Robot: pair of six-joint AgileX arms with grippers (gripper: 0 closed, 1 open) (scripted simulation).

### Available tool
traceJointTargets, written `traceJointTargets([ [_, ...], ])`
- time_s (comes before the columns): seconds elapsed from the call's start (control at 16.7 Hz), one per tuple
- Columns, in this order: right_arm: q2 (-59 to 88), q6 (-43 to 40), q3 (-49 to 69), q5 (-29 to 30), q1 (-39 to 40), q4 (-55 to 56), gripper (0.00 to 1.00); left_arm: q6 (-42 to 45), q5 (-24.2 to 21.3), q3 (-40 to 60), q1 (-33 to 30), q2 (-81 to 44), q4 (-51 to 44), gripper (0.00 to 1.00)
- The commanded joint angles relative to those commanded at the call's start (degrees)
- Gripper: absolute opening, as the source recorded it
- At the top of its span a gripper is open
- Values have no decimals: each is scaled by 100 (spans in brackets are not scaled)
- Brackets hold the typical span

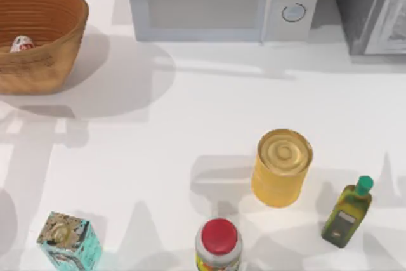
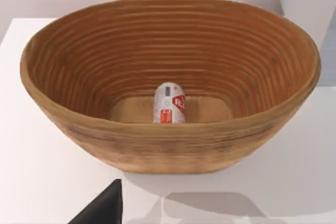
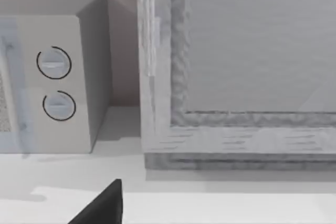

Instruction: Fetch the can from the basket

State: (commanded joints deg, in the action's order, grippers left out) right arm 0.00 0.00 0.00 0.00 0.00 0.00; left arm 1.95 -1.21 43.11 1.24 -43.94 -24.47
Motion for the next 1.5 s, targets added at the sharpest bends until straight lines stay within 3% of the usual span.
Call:
traceJointTargets([
  [0.6, 0, 0, 0, 0, 0, 0, 100, 242, -169, 5785, 172, -5940, -3263, 100],
  [0.9, 0, 0, 0, 0, 0, 0, 100, 338, -233, 8200, 250, -8427, -4633, 100],
  [1.2, 0, 0, 0, 0, 0, 0, 100, 396, -266, 9677, 303, -9953, -5480, 100],
  [1.5, 0, 0, 0, 0, 0, 0, 100, 406, -270, 9922, 313, -10207, -5622, 100],
])
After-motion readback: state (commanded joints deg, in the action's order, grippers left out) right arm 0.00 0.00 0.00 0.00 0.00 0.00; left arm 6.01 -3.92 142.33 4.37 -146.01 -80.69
